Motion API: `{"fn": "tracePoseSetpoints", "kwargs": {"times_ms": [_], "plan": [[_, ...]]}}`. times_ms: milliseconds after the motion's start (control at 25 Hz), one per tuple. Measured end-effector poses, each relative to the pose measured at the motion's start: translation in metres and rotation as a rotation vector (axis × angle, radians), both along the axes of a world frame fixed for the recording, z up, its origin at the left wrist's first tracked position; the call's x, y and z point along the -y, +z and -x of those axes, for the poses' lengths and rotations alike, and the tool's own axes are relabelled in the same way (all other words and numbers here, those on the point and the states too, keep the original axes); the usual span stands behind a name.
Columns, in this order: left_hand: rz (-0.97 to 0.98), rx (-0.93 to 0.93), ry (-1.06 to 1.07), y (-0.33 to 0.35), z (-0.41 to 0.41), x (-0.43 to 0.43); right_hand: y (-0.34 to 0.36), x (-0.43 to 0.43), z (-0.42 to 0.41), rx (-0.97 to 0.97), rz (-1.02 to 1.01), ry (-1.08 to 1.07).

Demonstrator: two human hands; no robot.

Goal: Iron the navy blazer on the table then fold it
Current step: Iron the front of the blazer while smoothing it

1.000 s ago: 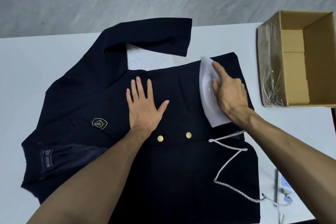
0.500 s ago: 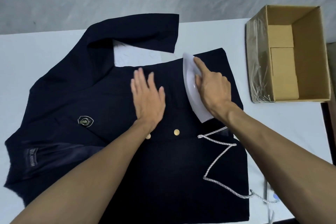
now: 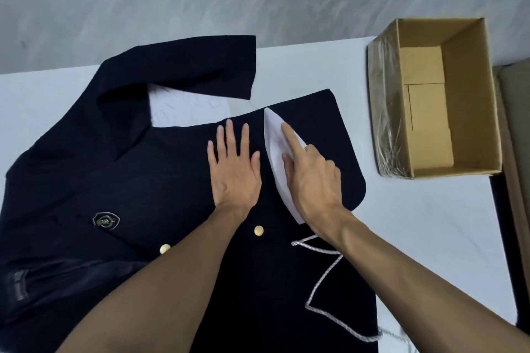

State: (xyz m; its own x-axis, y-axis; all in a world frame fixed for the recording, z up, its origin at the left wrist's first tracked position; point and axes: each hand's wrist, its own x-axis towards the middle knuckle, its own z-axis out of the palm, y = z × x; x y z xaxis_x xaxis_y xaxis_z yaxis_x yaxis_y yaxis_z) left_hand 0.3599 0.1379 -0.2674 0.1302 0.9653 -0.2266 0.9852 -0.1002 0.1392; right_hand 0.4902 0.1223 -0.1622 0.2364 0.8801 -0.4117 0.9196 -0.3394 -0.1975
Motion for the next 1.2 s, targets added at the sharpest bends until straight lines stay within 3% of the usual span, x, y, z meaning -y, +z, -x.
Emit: {"fn": "tracePoseSetpoints", "kwargs": {"times_ms": [200, 600, 880, 1200], "plan": [[0.022, 0.000, 0.006, 0.003, -0.001, 0.000, -0.007, -0.018, -0.008, 0.116, -0.002, 0.063], [0.020, -0.031, -0.005, 0.000, -0.002, 0.000, -0.003, -0.038, -0.041, 0.097, -0.048, -0.102], [-0.006, -0.022, -0.005, -0.003, -0.001, 0.001, -0.004, -0.021, -0.011, 0.112, -0.048, 0.122], [-0.004, -0.018, 0.001, -0.003, -0.002, 0.001, -0.007, -0.046, -0.083, 0.182, -0.070, -0.173]]}}
